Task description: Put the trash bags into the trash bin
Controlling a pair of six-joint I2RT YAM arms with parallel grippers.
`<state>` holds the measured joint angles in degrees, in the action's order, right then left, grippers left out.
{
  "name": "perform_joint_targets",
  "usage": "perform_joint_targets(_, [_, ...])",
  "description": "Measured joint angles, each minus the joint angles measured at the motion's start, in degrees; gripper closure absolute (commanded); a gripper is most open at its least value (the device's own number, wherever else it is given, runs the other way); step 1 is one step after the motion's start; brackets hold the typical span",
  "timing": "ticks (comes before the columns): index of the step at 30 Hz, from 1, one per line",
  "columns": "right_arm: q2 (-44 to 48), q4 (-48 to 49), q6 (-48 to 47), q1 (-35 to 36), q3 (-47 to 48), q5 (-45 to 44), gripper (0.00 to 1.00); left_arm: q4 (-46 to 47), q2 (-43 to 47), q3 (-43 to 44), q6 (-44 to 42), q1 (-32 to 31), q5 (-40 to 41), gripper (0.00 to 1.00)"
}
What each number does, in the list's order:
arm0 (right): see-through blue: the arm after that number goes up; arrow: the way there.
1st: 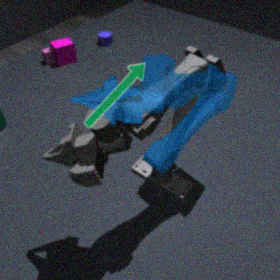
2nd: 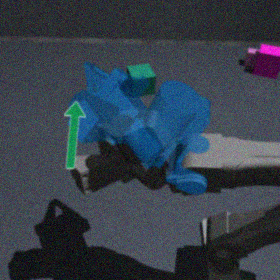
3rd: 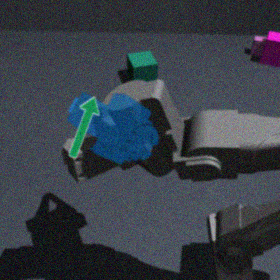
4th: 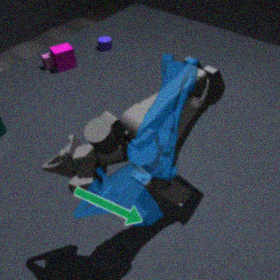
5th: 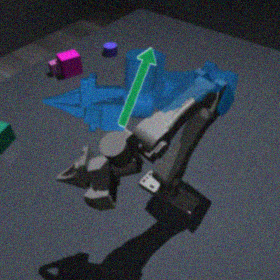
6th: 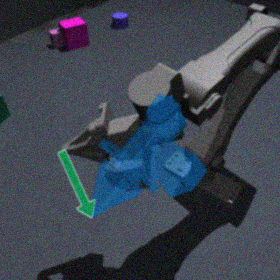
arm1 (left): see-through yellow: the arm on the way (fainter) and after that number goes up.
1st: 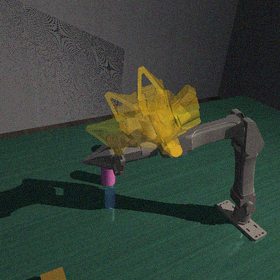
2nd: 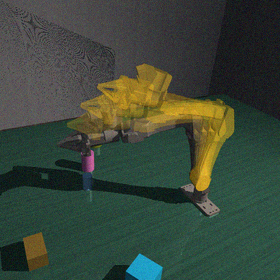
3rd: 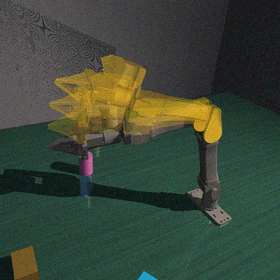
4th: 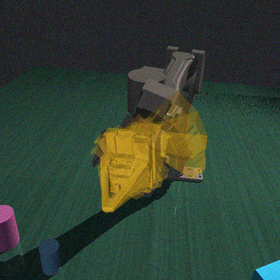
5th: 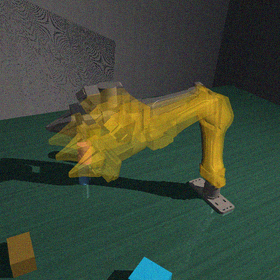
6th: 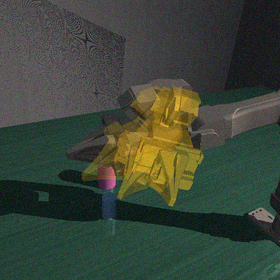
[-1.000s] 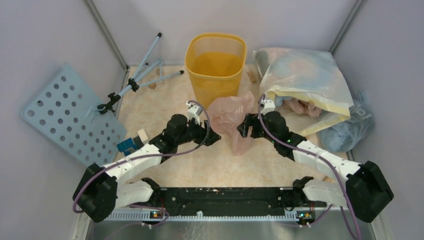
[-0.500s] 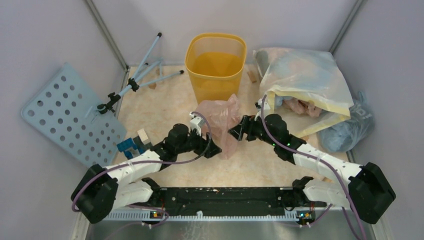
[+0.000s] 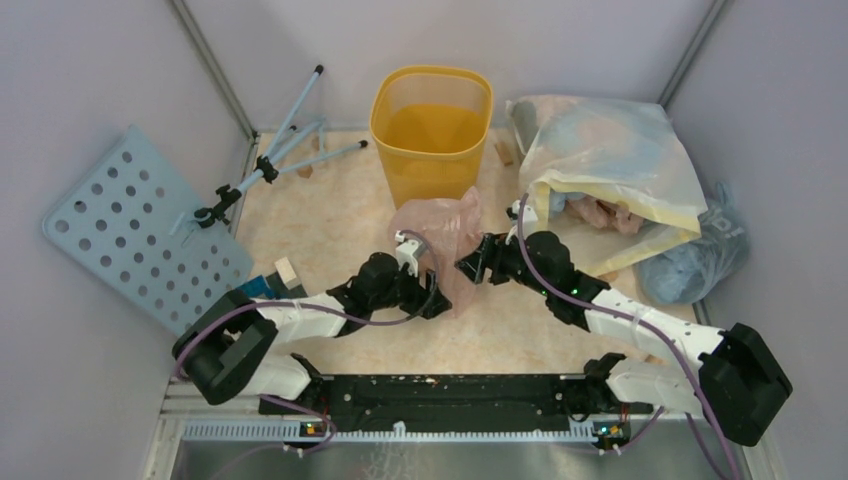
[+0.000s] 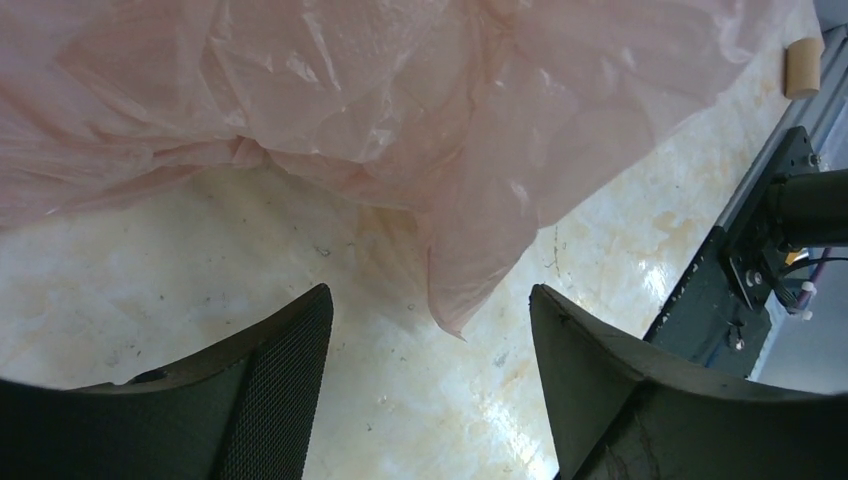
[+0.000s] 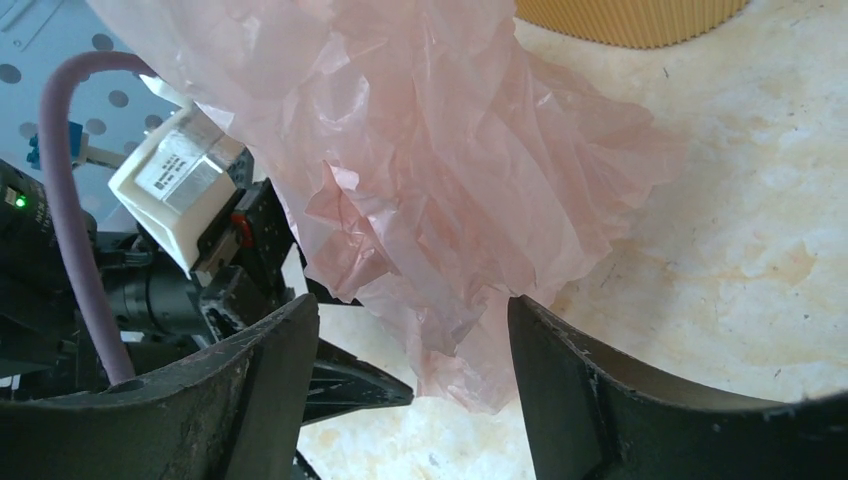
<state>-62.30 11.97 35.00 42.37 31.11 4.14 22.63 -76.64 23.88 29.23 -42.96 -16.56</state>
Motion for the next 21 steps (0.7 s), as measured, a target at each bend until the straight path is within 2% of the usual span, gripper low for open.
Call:
perform_joint_targets(1, [0.00, 0.00, -0.02, 0.02, 0.00, -0.04, 0.32, 0.68, -0.72, 0.00, 0.31, -0.24, 0.24, 0.31])
perform_joint_targets(5, [0.00, -0.02, -0.24, 0.22, 0.00, -0.52, 0.32, 4.92, -3.76, 0.00, 1.57, -1.03, 1.31, 0.81])
perform_joint_targets(7, [0.07, -0.31, -0.61, 0.24, 0.00, -0.98, 0.32, 5.51, -4.39, 0.00, 1.84, -1.09, 1.95, 1.00])
perform_joint_targets(12, [2.95, -5.29, -3.80, 0.26, 0.04, -4.31, 0.30, 2.01, -2.64, 0.55, 0.15, -1.07, 2.75, 1.00])
perform_joint_targets(21, [15.98, -13.35, -11.52, 0.28, 0.07, -10.75, 0.28, -13.27, 11.52, 1.40, -2.36, -1.07, 2.21, 1.00])
